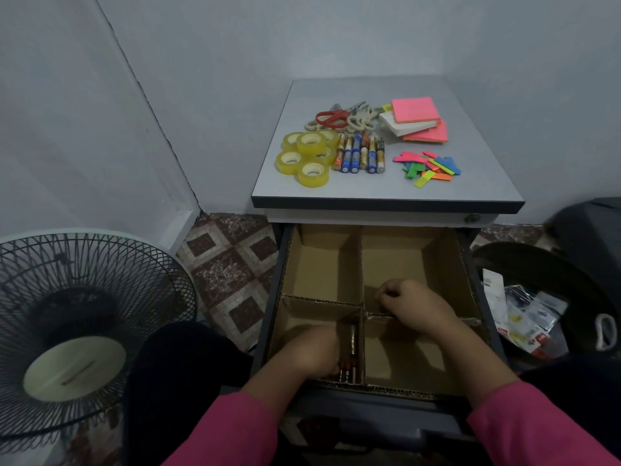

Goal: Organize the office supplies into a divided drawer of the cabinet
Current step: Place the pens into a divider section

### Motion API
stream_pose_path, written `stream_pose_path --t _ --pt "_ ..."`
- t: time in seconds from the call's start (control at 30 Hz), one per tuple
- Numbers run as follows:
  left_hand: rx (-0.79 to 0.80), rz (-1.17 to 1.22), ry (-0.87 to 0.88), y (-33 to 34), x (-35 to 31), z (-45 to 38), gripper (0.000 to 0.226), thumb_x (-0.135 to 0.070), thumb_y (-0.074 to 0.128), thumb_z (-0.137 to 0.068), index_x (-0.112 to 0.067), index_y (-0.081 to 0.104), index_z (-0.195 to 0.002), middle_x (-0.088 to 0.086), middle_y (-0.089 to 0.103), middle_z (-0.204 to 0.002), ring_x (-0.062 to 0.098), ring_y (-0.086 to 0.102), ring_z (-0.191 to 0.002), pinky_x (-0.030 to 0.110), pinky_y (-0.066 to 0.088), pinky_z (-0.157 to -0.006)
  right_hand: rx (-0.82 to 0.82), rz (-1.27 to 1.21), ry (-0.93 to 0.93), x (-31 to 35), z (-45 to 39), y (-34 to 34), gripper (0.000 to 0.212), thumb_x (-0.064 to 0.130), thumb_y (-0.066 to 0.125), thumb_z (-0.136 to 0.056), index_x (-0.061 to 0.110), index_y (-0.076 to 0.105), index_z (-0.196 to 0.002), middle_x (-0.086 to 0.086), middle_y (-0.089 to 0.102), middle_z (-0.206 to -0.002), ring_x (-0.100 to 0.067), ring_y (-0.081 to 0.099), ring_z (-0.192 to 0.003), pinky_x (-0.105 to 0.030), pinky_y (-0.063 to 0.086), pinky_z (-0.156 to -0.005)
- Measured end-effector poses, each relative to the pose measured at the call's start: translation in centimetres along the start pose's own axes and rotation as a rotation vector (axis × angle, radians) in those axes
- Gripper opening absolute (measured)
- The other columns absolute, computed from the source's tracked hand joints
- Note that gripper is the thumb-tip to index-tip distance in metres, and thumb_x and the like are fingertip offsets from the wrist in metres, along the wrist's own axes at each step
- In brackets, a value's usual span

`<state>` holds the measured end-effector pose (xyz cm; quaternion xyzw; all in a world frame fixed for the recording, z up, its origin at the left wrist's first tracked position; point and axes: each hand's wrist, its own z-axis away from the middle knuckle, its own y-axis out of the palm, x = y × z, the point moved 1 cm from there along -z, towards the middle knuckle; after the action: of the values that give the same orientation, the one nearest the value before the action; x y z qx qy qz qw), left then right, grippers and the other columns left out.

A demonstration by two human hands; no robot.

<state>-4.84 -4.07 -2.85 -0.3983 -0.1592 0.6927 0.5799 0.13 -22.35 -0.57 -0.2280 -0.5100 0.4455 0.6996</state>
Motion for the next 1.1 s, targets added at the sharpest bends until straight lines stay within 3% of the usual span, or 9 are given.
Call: stream_pose_path --t 0.17,0.43,0.6,0.73,0.93,1.1 --pt "-0.052 0.038 -0.015 0.0 0.3 0.0 0.018 -0.008 0.062 -0.085 0.002 0.068 -0.100 0.010 0.064 -0.089 0.028 0.065 -0.098 0.031 0.051 -0.077 0.002 -0.014 -0.003 0.2 0.1 -0.1 0.024 0.036 0.046 -0.098 0.028 0.063 -0.113 0.007 0.064 -0.095 -0.010 0.060 -0.085 -0.034 0.052 -0.077" --pt "-0.002 0.059 0.000 0.1 0.3 0.1 0.022 -0.013 0.068 -0.086 -0.001 0.069 -0.104 0.014 0.068 -0.108 0.026 0.063 -0.103 0.034 0.051 -0.088 0.000 -0.013 -0.010 0.2 0.2 0.0 0.024 0.035 0.046 -0.098 0.026 0.063 -0.112 0.007 0.063 -0.088 -0.010 0.059 -0.080 -0.028 0.046 -0.064" --pt "-0.013 0.079 0.061 -0.1 0.1 0.5 0.020 -0.006 0.069 -0.083 -0.014 0.060 -0.098 0.006 0.063 -0.101 0.019 0.057 -0.091 0.025 0.044 -0.068 -0.001 -0.008 -0.009 0.1 0.2 0.0 0.024 0.035 0.047 -0.098 0.025 0.063 -0.112 0.006 0.064 -0.090 -0.011 0.060 -0.080 -0.031 0.051 -0.069" --pt "0.015 0.060 0.098 -0.2 -0.2 0.7 0.052 -0.004 0.064 -0.086 -0.022 0.050 -0.133 0.011 0.061 -0.121 0.027 0.058 -0.109 0.024 0.041 -0.080 -0.001 -0.013 -0.006 0.2 0.2 -0.1 0.023 0.035 0.047 -0.098 0.025 0.063 -0.111 0.006 0.064 -0.091 -0.011 0.060 -0.081 -0.033 0.051 -0.072" --pt "0.024 0.048 0.132 -0.2 -0.4 0.9 0.042 -0.002 0.060 -0.087 -0.018 0.056 -0.125 0.012 0.062 -0.117 0.027 0.058 -0.107 0.023 0.041 -0.076 -0.005 -0.016 -0.012 0.2 0.3 -0.1 0.023 0.034 0.047 -0.098 0.026 0.063 -0.112 0.006 0.064 -0.093 -0.010 0.059 -0.082 -0.033 0.051 -0.074" --pt "0.006 0.056 0.126 -0.3 -0.4 1.0 0.050 -0.003 0.061 -0.087 -0.016 0.048 -0.133 0.012 0.060 -0.122 0.026 0.057 -0.110 0.023 0.040 -0.077 -0.008 -0.017 -0.004 0.2 0.3 -0.1 0.023 0.036 0.048 -0.097 0.028 0.063 -0.112 0.007 0.065 -0.094 -0.010 0.060 -0.083 -0.032 0.051 -0.074"
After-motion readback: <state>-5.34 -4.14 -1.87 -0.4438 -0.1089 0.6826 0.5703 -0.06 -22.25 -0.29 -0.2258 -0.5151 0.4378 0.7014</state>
